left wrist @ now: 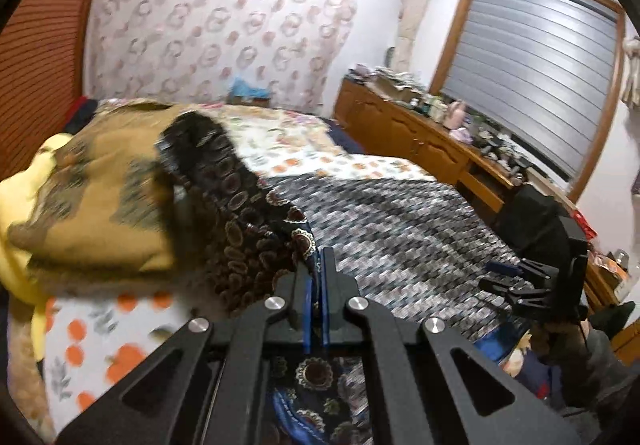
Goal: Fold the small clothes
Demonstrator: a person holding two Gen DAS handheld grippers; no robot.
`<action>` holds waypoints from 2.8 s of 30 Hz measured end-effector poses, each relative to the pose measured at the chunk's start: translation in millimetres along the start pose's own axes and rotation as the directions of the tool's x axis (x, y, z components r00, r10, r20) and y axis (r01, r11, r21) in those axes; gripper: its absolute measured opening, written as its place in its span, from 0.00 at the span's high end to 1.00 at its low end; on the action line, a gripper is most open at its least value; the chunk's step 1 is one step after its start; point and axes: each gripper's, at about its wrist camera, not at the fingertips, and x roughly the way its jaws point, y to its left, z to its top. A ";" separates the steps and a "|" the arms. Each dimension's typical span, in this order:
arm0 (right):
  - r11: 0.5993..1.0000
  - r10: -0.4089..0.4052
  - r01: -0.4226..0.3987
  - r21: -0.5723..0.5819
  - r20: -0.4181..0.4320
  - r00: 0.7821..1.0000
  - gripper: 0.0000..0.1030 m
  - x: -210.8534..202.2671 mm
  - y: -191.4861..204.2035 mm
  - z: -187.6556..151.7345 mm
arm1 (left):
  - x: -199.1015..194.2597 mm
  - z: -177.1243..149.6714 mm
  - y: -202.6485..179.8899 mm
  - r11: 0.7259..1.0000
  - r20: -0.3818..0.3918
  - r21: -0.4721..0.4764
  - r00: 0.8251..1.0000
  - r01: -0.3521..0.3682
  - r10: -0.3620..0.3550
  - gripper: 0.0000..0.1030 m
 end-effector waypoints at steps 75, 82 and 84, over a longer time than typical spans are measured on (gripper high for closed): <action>0.920 0.309 -0.319 -0.226 -0.080 0.948 0.96 76.9 66.9 106.1 | 40.7 -3.0 7.4 0.989 -0.081 0.004 0.985 -0.151 0.150 0.59; 0.915 0.287 -0.315 -0.253 -0.143 0.947 0.96 74.6 87.8 74.7 | 33.4 -2.1 17.0 0.987 -0.060 -0.009 0.985 -0.161 0.160 0.59; 0.926 0.262 -0.284 -0.248 -0.119 0.958 0.98 68.7 82.5 73.9 | 33.4 -2.2 17.5 0.987 -0.061 -0.010 0.985 -0.160 0.159 0.59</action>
